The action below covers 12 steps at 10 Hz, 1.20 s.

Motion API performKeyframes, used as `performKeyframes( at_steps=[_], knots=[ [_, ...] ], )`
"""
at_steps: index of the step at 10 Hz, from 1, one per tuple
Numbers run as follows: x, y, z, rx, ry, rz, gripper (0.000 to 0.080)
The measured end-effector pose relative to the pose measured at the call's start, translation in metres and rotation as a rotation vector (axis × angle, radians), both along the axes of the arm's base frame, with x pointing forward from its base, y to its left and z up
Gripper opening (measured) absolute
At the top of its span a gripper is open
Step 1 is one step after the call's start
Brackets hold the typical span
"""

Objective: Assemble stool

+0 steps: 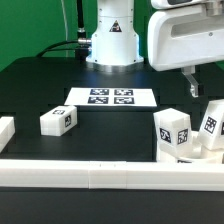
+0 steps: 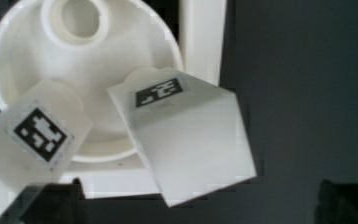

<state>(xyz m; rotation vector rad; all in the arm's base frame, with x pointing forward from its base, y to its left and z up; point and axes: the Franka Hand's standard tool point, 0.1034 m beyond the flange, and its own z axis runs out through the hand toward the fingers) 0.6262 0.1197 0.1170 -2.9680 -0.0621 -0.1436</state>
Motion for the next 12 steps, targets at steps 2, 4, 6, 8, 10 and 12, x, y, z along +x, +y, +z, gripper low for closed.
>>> performKeyframes(
  at_steps=[2, 4, 6, 8, 10, 12],
  knots=[
    [-0.0001, -0.0003, -0.0004, -0.012, -0.022, 0.128, 0.0649],
    [-0.0003, -0.0004, -0.0007, -0.061, -0.054, 0.334, 0.0649],
    [0.0001, -0.0011, -0.0012, -0.113, -0.095, 0.615, 0.0649],
    [0.0004, -0.0034, -0.002, -0.128, -0.116, 0.764, 0.0649],
    [0.0004, -0.0048, -0.0025, -0.139, -0.133, 0.887, 0.0649],
    [-0.0003, -0.0059, -0.0054, -0.174, -0.147, 1.072, 0.0649]
  ],
)
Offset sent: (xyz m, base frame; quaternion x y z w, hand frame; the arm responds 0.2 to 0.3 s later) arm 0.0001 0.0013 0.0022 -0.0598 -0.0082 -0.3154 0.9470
